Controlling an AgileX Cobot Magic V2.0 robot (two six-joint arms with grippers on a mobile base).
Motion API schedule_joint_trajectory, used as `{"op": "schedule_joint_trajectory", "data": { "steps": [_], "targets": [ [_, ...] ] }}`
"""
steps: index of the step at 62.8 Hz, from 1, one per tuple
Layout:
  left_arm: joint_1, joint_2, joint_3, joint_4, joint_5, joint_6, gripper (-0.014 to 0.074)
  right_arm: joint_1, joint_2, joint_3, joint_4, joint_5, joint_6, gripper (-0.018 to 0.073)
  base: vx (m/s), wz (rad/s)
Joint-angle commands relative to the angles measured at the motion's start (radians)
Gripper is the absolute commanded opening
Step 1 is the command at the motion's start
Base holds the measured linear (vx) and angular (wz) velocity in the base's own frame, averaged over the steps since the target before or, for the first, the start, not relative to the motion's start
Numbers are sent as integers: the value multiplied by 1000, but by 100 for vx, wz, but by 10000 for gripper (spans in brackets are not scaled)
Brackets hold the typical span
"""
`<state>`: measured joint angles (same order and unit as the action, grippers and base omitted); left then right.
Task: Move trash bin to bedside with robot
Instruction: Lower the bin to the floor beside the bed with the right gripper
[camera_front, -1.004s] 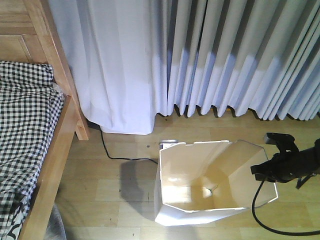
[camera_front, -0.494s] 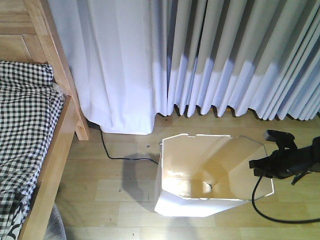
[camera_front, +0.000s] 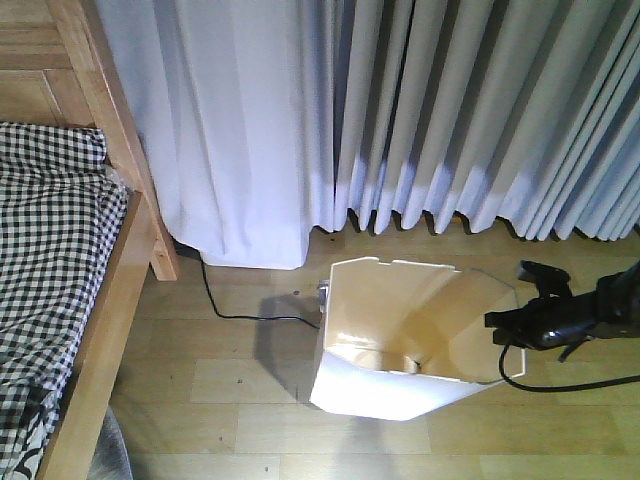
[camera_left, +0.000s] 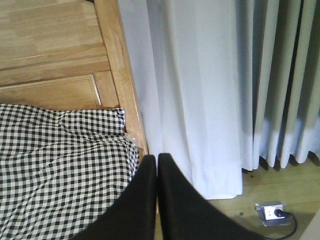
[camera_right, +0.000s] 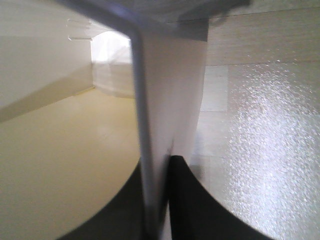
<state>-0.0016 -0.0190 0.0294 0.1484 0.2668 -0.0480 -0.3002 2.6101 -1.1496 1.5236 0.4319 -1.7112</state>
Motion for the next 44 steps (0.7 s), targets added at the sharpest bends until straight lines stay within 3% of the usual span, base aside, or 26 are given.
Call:
{"op": "schedule_joint_trajectory", "data": {
  "steps": [1, 11, 29, 44],
  "targets": [
    [-6, -10, 29, -1, -73, -8, -6, 36, -24, -67, 42, 254, 17, -6, 0, 0],
    [-6, -10, 29, -1, -73, -8, -6, 98, 53, -153, 42, 194, 46, -6, 0, 0],
    [-6, -10, 29, -1, -73, -8, -6, 155, 166, -291, 44, 99, 205, -6, 0, 0],
    [-6, -10, 29, -1, -73, -8, -6, 183, 229, -379, 45, 60, 228, -6, 0, 0]
  ]
}}
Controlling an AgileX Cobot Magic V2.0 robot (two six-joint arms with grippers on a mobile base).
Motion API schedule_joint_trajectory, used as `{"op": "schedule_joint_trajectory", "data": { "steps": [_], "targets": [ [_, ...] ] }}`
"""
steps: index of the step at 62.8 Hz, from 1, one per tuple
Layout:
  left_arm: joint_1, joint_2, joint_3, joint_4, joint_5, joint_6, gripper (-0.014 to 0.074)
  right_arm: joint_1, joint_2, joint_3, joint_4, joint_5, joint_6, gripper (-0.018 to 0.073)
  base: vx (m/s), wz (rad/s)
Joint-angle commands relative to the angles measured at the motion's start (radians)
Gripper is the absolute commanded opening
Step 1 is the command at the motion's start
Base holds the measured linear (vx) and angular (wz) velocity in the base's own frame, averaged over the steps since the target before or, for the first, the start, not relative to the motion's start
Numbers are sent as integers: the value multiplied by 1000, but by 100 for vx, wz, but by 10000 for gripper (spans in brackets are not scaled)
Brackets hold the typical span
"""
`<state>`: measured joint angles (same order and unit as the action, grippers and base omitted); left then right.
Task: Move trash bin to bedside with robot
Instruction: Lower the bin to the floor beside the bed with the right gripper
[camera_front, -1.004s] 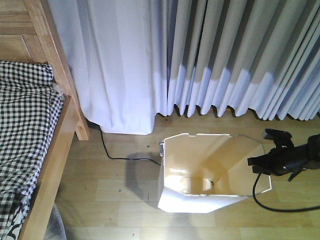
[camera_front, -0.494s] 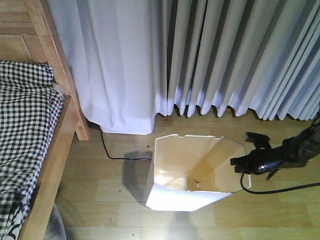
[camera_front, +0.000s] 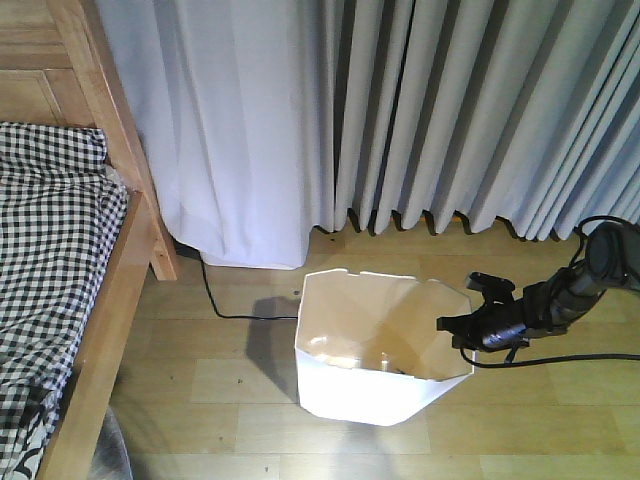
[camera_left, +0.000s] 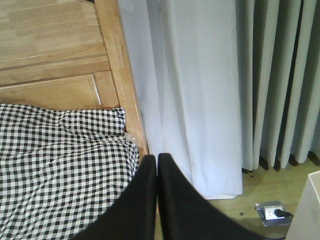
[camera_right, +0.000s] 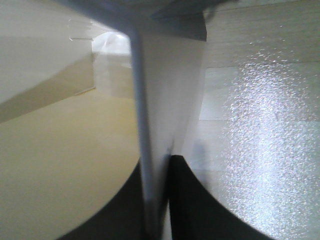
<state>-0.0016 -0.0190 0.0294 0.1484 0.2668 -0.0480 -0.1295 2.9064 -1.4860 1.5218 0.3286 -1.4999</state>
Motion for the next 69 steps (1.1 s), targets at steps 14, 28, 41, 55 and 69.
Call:
{"op": "schedule_joint_trajectory", "data": {
  "steps": [14, 28, 41, 55, 69],
  "targets": [
    [-6, -10, 29, -1, -73, -8, -6, 27, -18, -114, 45, 130, 17, -6, 0, 0],
    [-6, -10, 29, -1, -73, -8, -6, 27, 33, -184, 44, 133, 17, -2, 0, 0],
    [-6, -10, 29, -1, -73, -8, -6, 27, 67, -223, 35, 131, 13, 4, 0, 0],
    [-6, -10, 29, -1, -73, -8, -6, 27, 81, -240, -6, 124, 12, 13, 0, 0],
    [-6, -10, 29, -1, -73, -8, -6, 27, 81, -240, -6, 122, 12, 41, 0, 0]
  ]
}}
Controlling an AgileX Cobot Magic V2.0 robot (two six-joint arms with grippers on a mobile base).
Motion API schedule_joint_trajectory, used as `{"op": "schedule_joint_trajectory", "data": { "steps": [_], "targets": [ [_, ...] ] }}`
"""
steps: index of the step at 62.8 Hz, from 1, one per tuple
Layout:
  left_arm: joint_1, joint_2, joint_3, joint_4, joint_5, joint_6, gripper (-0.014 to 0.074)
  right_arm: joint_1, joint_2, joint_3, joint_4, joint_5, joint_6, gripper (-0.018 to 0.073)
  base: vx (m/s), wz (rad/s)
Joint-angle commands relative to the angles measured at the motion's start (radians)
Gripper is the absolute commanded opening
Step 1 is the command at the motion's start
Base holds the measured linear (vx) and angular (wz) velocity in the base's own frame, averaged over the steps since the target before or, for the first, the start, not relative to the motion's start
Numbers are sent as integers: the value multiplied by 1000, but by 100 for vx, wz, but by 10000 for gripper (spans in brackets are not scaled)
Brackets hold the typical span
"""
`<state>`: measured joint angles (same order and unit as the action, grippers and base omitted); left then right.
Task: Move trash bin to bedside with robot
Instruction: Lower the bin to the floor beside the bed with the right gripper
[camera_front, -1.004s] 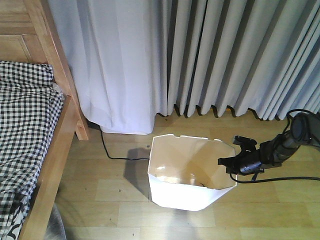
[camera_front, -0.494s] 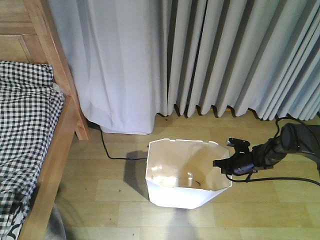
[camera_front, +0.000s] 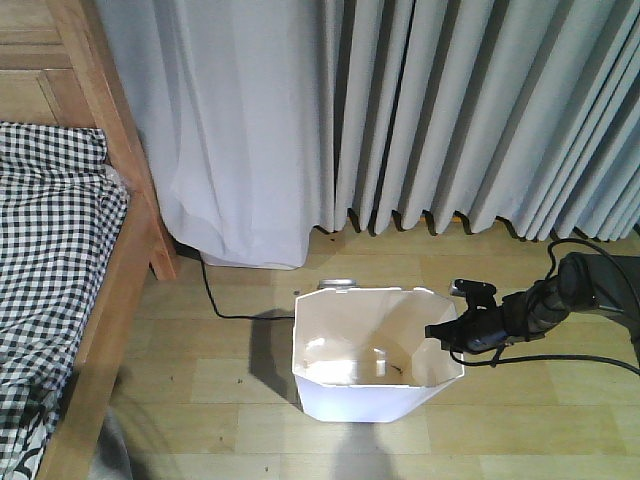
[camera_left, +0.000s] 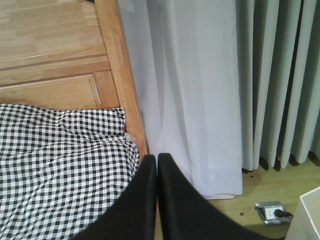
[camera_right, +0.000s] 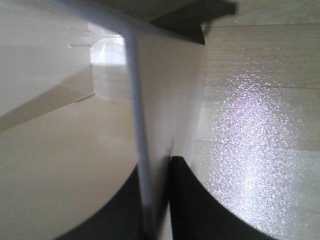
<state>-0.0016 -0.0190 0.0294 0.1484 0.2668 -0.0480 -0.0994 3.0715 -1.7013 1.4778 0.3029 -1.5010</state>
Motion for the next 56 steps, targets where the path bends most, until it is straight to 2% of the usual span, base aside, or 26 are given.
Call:
{"op": "schedule_joint_trajectory", "data": {
  "steps": [1, 31, 56],
  "targets": [
    [-6, -10, 29, -1, -73, -8, -6, -4, -84, -24, 38, 147, 14, 46, 0, 0],
    [-6, -10, 29, -1, -73, -8, -6, -4, -84, -24, 36, 150, 14, 340, 0, 0],
    [-6, -10, 29, -1, -73, -8, -6, -7, -101, -24, 36, 101, 14, 363, 0, 0]
  ]
}}
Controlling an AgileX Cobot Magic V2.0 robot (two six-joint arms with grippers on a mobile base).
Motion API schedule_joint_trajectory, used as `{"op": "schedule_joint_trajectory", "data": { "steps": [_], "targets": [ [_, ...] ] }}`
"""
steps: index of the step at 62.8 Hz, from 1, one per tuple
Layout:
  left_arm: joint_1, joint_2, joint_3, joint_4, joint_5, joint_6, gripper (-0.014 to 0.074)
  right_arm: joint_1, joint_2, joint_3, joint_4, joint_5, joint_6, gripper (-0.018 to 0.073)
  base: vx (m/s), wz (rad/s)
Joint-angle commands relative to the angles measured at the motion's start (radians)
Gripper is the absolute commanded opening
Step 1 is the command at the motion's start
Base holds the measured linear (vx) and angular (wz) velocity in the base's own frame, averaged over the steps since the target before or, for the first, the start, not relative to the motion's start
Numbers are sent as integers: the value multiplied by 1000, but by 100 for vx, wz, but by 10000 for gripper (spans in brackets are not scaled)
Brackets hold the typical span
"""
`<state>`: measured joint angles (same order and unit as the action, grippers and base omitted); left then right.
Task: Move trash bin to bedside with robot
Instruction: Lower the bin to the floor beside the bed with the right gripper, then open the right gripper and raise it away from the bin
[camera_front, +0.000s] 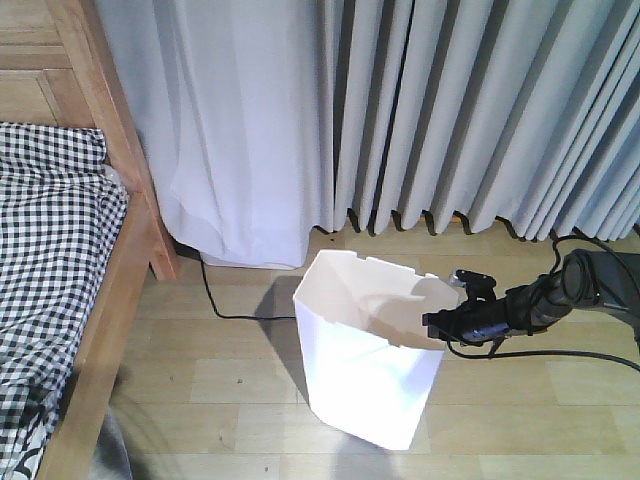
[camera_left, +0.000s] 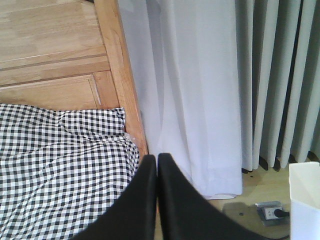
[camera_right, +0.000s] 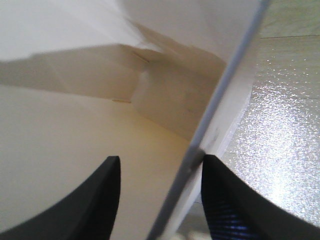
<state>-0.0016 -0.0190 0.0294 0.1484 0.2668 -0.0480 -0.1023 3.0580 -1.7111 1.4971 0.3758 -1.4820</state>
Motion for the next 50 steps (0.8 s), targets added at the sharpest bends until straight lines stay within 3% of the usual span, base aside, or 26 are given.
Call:
{"op": "schedule_joint_trajectory", "data": {
  "steps": [1, 39, 50],
  "targets": [
    [-6, -10, 29, -1, -73, -8, -6, -4, -90, -15, 16, 23, -5, 363, 0, 0],
    [-6, -10, 29, -1, -73, -8, -6, -4, -135, 3, 21, -56, 26, 363, 0, 0],
    [-6, -10, 29, -1, -73, -8, -6, -4, -195, 86, 32, -205, 21, 363, 0, 0]
  ]
}}
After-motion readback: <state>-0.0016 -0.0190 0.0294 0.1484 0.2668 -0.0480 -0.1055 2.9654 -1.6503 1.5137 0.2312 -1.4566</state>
